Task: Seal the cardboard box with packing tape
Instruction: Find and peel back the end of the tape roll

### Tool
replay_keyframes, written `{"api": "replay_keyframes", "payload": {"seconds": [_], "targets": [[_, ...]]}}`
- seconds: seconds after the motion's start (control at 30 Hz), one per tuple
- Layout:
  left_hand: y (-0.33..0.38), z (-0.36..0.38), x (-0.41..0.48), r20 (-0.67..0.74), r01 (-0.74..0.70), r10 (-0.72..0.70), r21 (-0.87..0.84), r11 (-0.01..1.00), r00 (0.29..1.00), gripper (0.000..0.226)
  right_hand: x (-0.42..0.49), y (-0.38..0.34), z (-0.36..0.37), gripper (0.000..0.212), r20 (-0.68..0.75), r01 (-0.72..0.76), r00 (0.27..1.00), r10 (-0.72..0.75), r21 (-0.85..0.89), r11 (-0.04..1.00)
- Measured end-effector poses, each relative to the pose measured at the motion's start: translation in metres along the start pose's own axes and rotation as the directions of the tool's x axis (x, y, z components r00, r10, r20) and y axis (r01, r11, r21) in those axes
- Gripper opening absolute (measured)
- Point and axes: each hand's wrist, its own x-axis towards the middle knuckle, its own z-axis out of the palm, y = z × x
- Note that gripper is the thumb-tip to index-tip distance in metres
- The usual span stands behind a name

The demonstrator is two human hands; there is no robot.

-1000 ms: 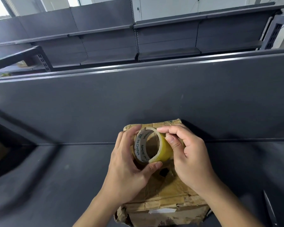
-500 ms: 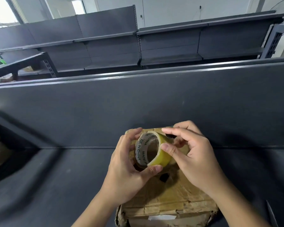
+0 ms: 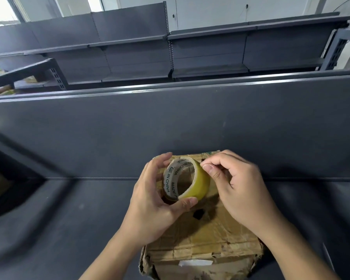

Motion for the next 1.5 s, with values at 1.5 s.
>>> {"api": "replay_keyframes", "payload": {"seconds": [1.5], "targets": [[0.031, -0.065, -0.009, 0.192, -0.364, 0.352, 0.029, 0.931, 0.916, 0.038, -0.008, -0.048, -0.031, 0.021, 0.138, -0.479, 0.877, 0.460, 0.311, 0.821]]}}
